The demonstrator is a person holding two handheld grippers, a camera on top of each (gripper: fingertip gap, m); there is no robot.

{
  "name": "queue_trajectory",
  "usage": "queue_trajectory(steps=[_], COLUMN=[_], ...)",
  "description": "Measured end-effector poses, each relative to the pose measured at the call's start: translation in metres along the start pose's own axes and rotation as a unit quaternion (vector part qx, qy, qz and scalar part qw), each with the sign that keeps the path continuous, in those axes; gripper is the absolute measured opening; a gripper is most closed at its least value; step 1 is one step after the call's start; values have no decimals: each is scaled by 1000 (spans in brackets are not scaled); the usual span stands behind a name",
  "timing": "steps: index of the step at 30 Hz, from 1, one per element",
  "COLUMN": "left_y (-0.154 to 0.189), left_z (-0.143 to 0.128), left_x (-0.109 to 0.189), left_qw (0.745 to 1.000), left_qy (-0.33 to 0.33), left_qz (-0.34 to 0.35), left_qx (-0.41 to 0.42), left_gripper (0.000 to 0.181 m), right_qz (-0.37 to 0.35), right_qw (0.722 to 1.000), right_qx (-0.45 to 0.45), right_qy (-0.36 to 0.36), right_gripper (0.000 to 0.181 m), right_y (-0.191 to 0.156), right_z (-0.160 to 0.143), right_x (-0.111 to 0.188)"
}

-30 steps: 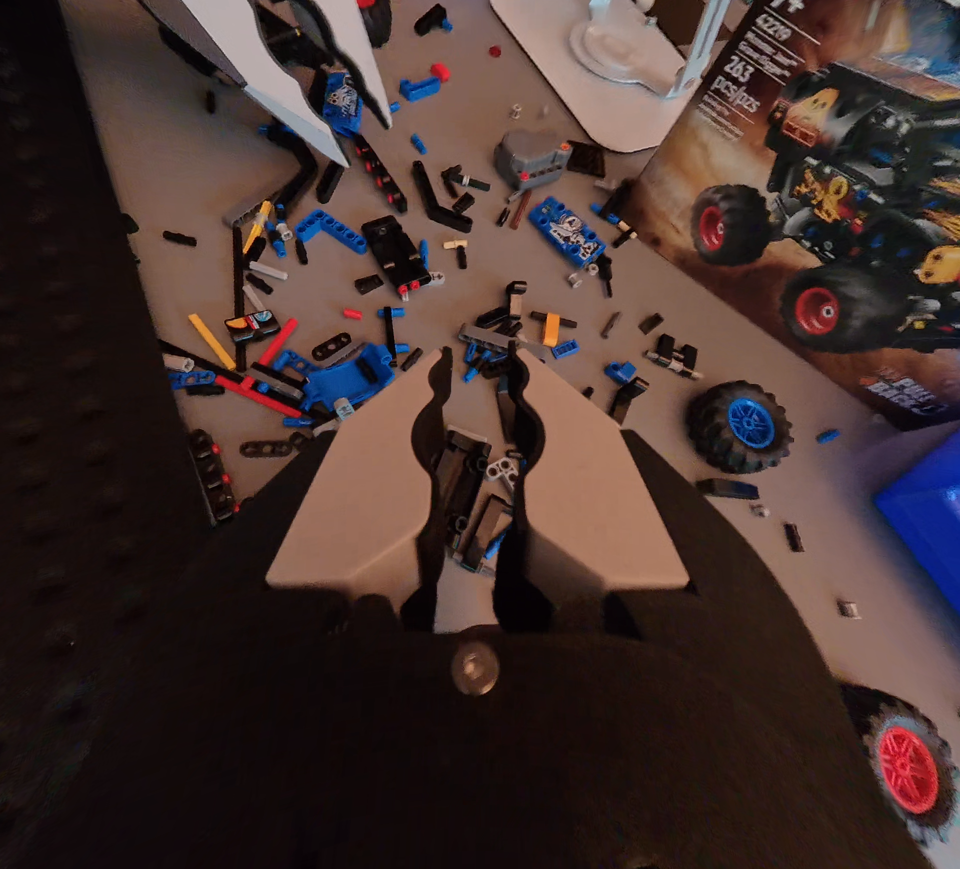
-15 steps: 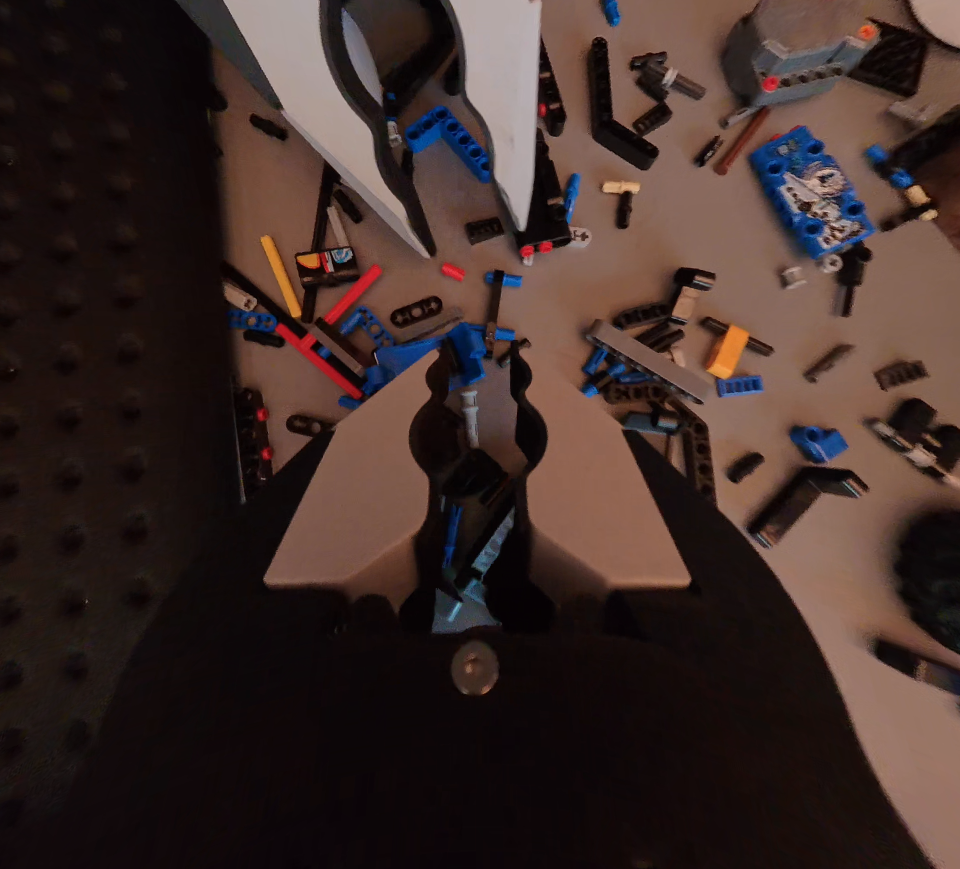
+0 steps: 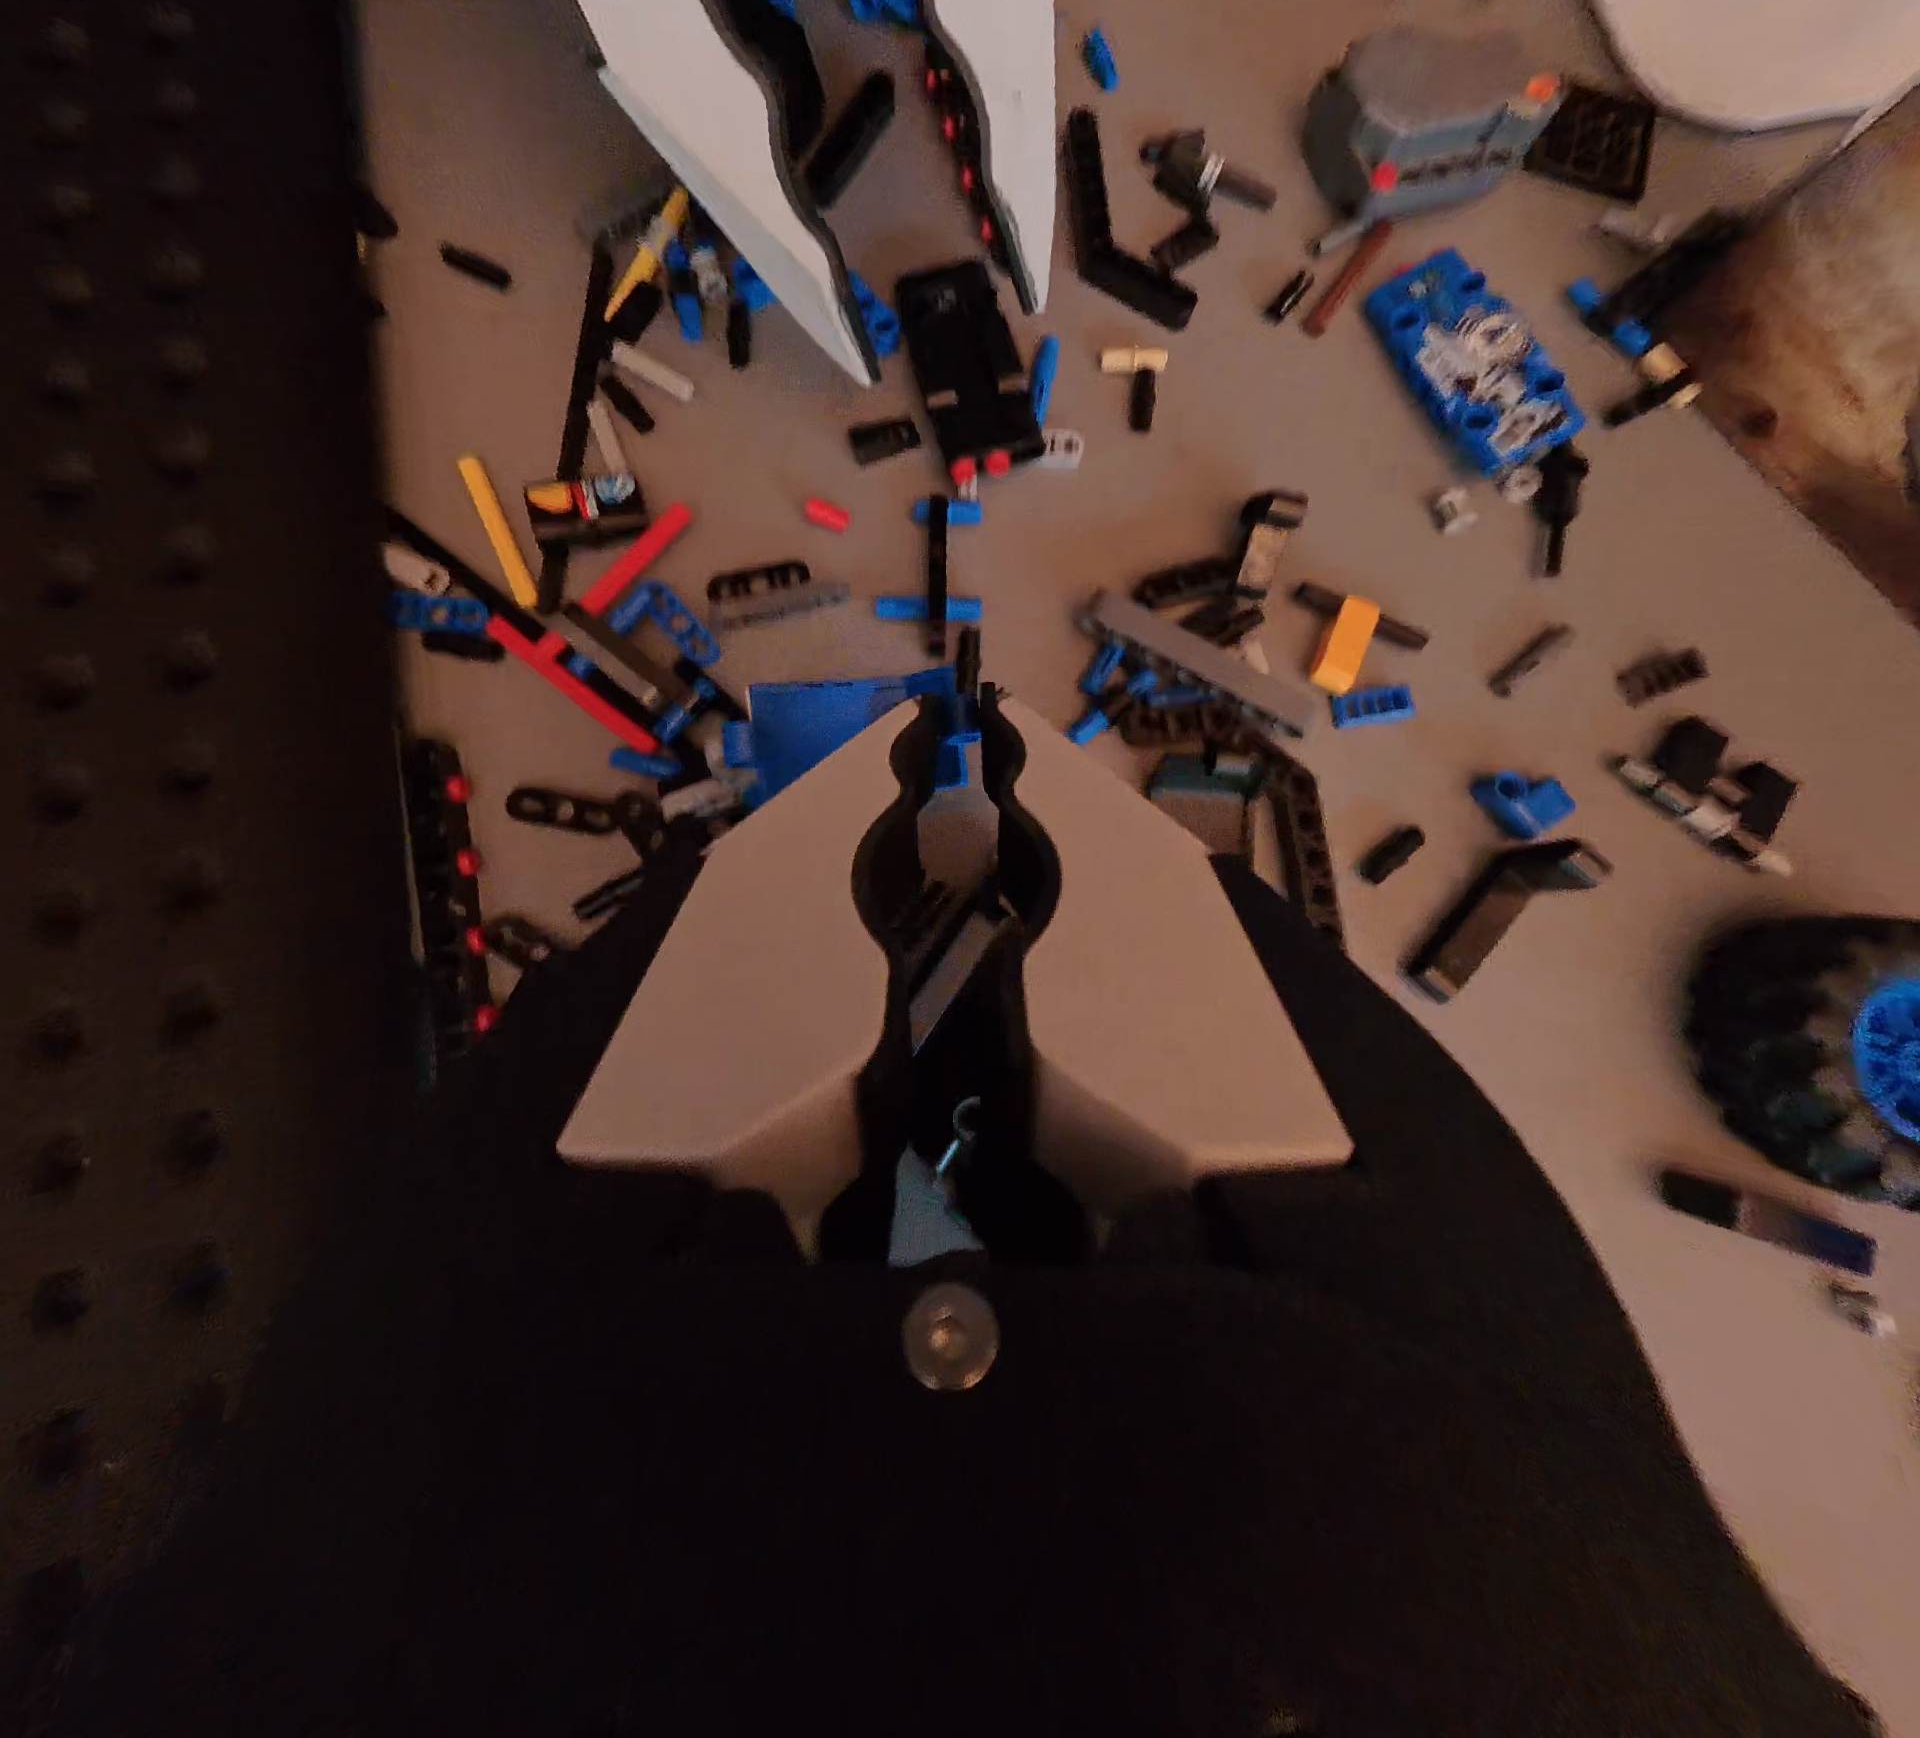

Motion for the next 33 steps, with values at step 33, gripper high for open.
queue_trajectory(steps=[33], left_y=[10], left_z=[23], left_x=[-18], left_qw=[996], left_qy=[88], left_qz=[12], left_qx=[-29], left_gripper=[1], right_qz=[-66], right_qw=[991], right_qx=[117], right_qy=[26], right_gripper=[22], right_y=[-10], right_z=[13], right_x=[-14])
Point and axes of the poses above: each gripper's, where its closed fingertips meet, x back along the fingers, z out of its top, y = z × x across the jaws, the point moved 8 cm from there along x, back along the fingers, and after that the axes turned 12 degrees about y, right-handed, at the moved point
